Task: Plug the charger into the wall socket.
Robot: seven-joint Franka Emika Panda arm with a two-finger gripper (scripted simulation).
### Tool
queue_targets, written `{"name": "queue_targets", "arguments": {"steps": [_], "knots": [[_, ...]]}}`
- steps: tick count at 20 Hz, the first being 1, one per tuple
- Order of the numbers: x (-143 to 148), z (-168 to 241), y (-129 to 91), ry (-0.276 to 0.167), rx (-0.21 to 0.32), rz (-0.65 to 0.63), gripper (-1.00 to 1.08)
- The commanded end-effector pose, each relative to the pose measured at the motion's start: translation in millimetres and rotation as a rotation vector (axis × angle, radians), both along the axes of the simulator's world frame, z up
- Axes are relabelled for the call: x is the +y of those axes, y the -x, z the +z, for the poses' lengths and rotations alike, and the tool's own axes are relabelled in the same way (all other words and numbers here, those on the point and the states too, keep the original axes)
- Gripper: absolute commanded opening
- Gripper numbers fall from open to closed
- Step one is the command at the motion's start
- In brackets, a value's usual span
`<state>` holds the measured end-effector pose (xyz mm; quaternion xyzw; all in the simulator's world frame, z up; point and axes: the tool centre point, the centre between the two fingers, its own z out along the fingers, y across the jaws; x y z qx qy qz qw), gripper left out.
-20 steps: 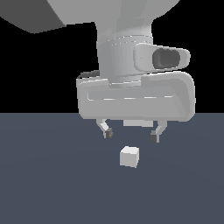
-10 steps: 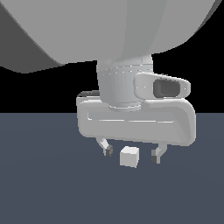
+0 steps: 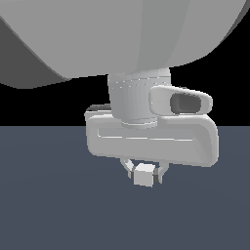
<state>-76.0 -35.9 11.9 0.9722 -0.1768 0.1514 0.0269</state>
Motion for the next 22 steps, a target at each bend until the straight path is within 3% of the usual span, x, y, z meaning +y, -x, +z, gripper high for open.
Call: {"name": "queue_targets", "arguments": {"steps": [1, 11, 22], "knots": [[0, 0, 0, 0.0, 0.0, 0.0, -1.0], [-6, 10, -10, 0.002, -0.001, 0.019, -1.0], [-32, 60, -62, 0.004, -0.002, 0.11, -1.0]]}}
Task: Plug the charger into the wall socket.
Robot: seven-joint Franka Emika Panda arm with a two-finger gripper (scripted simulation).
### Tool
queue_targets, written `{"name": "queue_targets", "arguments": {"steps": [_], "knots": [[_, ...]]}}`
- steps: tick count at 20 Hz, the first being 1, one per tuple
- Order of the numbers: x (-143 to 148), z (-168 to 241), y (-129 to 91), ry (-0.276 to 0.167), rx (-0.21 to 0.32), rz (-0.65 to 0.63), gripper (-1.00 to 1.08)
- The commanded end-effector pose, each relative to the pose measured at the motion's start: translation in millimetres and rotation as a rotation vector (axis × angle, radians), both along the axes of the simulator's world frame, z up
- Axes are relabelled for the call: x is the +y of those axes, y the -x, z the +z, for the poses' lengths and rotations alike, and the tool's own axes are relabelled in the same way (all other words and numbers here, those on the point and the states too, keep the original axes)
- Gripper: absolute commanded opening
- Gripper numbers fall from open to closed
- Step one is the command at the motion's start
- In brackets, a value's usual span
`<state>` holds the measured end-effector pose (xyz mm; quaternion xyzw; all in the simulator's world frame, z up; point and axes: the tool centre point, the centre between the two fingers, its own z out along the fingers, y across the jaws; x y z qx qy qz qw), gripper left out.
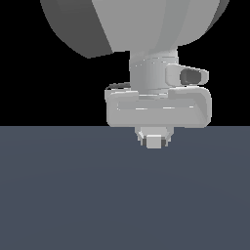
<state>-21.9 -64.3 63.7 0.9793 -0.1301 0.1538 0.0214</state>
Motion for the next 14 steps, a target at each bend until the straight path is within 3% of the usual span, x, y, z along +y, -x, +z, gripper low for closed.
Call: {"name": "queue_targets", "arguments": {"steps": [1, 8, 14], "knots": [[-5, 12, -13, 0.0, 0.0, 0.023, -1.0], [-13, 33, -38, -0.002, 0.001, 0.065, -1.0], [-14, 37, -44, -0.003, 0.002, 0.074, -1.0]]}}
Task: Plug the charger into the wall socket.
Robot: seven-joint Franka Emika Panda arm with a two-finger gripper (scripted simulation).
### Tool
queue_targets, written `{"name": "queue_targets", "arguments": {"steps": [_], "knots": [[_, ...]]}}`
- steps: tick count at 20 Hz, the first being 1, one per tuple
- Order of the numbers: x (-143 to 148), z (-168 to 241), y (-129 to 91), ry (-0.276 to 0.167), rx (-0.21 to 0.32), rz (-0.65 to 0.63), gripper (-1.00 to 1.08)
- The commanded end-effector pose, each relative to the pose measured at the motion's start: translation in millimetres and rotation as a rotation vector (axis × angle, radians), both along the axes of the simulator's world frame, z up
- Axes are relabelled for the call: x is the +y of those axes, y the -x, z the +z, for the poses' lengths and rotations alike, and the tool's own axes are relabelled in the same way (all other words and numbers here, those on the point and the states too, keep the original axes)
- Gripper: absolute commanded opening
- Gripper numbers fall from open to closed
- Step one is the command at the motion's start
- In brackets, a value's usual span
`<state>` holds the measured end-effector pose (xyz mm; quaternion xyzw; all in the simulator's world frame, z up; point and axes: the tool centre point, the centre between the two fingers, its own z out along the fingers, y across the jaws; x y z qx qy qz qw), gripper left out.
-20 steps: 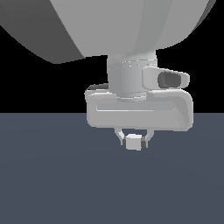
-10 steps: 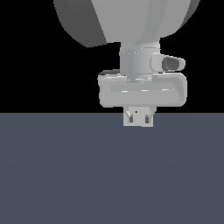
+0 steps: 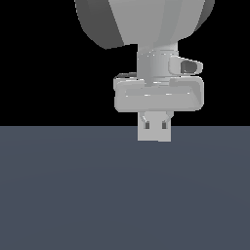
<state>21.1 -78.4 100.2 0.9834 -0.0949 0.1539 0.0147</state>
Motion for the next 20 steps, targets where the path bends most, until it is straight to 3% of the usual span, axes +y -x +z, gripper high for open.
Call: {"name": "queue_targets", "arguments": {"steps": [1, 10, 20], "knots": [[0, 0, -1, 0.0, 0.001, 0.002, -1.0], [0, 0, -5, 0.0, 0.001, 0.002, -1.0], [-7, 0, -37, 0.0, 0.001, 0.002, -1.0]]}}
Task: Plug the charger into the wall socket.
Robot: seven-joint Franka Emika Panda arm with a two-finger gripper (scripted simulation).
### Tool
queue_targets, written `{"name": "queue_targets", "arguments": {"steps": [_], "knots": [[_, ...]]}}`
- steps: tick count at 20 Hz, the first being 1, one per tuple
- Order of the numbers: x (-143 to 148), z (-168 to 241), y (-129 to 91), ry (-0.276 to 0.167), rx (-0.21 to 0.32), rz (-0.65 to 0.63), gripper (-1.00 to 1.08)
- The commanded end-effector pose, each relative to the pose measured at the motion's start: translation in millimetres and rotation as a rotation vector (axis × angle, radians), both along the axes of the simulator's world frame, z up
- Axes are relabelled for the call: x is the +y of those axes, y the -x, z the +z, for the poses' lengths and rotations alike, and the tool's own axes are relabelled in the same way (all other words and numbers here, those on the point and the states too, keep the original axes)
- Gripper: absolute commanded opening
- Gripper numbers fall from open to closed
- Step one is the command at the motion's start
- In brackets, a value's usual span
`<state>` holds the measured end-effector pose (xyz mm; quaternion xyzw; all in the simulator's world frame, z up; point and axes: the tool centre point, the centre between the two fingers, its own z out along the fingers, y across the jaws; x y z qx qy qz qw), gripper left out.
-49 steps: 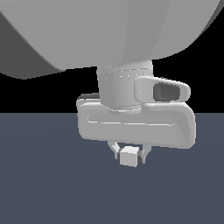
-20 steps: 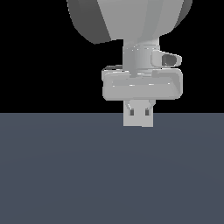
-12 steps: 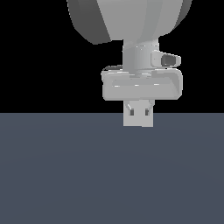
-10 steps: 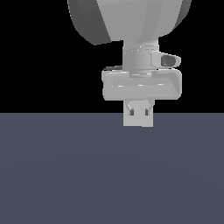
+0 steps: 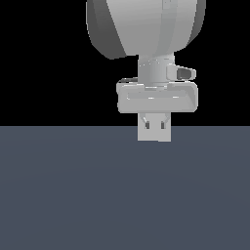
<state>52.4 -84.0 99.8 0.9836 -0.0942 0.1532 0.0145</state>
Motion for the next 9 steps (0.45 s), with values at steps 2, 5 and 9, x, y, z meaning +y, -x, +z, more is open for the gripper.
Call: {"name": "queue_targets", "arguments": {"steps": [2, 5, 9], "knots": [[-2, 0, -11, 0.0, 0.0, 0.0, -1.0], [-3, 0, -16, 0.0, 0.0, 0.0, -1.0], [-3, 0, -18, 0.0, 0.0, 0.0, -1.0]]}}
